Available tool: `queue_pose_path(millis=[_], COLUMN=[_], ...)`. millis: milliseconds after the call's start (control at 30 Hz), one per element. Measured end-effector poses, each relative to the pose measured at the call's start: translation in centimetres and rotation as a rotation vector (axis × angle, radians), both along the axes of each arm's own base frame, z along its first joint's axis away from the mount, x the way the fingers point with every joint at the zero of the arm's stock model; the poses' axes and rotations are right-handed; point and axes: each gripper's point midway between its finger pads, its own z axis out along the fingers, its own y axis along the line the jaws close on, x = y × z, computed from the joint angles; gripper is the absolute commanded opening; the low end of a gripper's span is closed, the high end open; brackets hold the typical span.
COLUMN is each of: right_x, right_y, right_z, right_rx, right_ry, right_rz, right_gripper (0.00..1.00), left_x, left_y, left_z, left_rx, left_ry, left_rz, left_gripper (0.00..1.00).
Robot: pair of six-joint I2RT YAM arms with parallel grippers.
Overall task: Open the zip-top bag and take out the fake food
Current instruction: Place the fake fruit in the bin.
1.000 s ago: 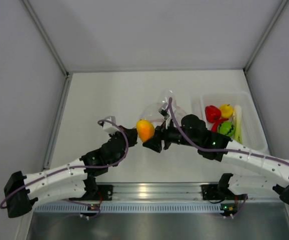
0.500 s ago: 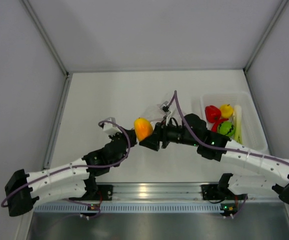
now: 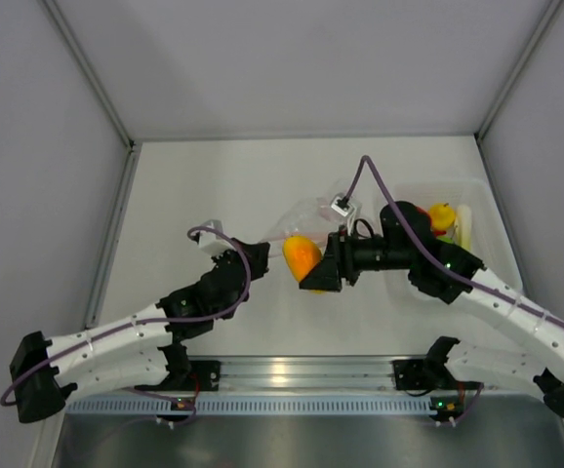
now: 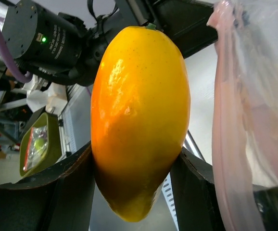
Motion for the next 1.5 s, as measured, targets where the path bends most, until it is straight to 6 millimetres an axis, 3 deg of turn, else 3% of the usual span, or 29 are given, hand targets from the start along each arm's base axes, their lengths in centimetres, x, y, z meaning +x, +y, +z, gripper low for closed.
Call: queue_pose_path(millis=[200, 400, 600, 867, 933, 1133, 1200, 1333, 1500], right_x=[-1.6, -5.8, -8.4, -13.7, -13.1, -6.6, -5.2, -4.6, -6.4], right_y=[1.6, 4.2, 4.2, 5.1, 5.3, 4.5, 4.1, 3.6, 4.2], right_z=[-1.0, -3.5, -7.5, -8.4, -8.5, -7.0, -6.7, -6.8, -7.6], right_rx=[-0.009, -0.045, -0.091, -0.14, -0.154, -0.123, -0.114, -0.103, -0.088], right_ry=[0.008, 0.008, 0.041, -0.035, -0.053, -0.096, -0.12, -0.133, -0.115], right_rz=[0.132, 0.297, 0.369, 0.548, 0.517, 0.319, 0.294, 0.319, 0.452], right_gripper=[0.0, 0.0, 0.0, 0.0, 0.0, 0.0, 0.0, 0.0, 0.0], left_x=[0.3, 0.1, 0.2, 0.5, 0.3, -0.7, -1.1, -1.7, -2.0], left_y=[1.0, 1.9, 2.5, 1.9, 1.6, 1.8, 2.1, 1.9, 0.8], left_z=[-0.5, -0.1, 0.3, -0.6, -0.3, 0.7, 0.9, 1.7, 2.4], left_rx=[0.062, 0.106, 0.127, 0.16, 0.141, 0.049, 0.018, -0.052, -0.093], left_ry=[0.0, -0.019, -0.039, -0.021, -0.028, -0.066, -0.075, -0.103, -0.125], left_rz=[0.011, 0.008, 0.027, 0.018, 0.0, -0.045, -0.051, -0.084, -0.132], left_gripper=[0.0, 0.0, 0.0, 0.0, 0.0, 0.0, 0.0, 0.0, 0.0])
